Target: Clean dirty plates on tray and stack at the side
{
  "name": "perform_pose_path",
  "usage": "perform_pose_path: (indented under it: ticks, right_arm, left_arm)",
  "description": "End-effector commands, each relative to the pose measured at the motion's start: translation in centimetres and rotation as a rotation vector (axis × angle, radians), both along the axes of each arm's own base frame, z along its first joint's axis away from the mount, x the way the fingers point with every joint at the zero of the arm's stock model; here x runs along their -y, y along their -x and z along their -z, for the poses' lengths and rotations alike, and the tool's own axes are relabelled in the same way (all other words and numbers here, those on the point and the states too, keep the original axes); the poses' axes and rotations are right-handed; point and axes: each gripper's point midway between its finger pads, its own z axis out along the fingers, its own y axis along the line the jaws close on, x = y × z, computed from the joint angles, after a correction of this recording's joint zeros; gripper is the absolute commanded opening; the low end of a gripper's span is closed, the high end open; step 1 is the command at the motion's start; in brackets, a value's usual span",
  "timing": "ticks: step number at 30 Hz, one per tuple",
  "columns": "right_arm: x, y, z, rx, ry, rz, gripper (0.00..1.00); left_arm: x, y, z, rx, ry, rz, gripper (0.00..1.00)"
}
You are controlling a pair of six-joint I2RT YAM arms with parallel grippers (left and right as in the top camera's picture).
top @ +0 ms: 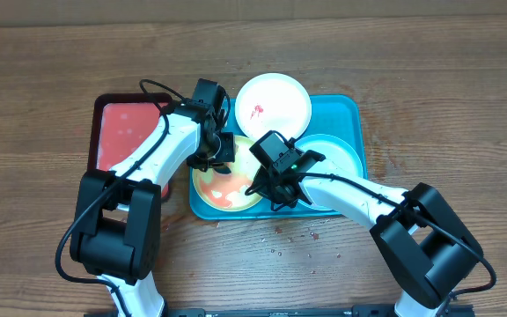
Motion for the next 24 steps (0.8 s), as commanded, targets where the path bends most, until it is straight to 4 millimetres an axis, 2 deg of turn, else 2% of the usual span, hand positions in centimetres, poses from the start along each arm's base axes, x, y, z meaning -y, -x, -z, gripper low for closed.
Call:
perform_pose_path:
  ticks: [1,6,9,13,16,19,22,24]
  right_arm:
    - [0.9,-0.1,0.9,-0.008,0.039,0.013,0.06]
    - [0.9,-0.1,0.9,-0.008,0.038,0.013,0.06]
    - [0.9,-0.1,0.9,-0.008,0.038,0.012,0.05]
    - [0.9,-0.1,0.9,-0.008,0.039,0.009,0.04]
    - [0.8,-0.1,0.9,-0.002,0.038,-0.007,0.04]
    - [0.8,-0.2,0.9,-0.001,0.038,-0.008,0.04]
    - [0.7,-0.2,0.8,0.005,0.035,-0.014,0.04]
    - [0.5,-0.6,0.4,0.023,0.032,-0.043,0.04]
  left_arm:
    - [0.8,0.2,0.0,-0.014,0.047,0.03,0.04]
    - [-0.2,1.4,2.3,-0.022,0.006,0.025,0.04]
    - [-2.2,1.6,3.3,-0.011,-0.094,-0.003,0.04]
    - [-5.4,1.2,2.9,-0.001,-0.239,-0.083,0.04]
    - [-6.5,0.5,1.8,0.001,-0.268,-0.127,0.04]
    - [-6.7,-0.8,-0.3,0.034,-0.255,-0.156,0.04]
    - [-6.3,-2.1,-3.0,0.083,-0.222,-0.166,0.04]
    - [-5.3,-2.7,-5.3,0.122,-0.161,-0.163,0.04]
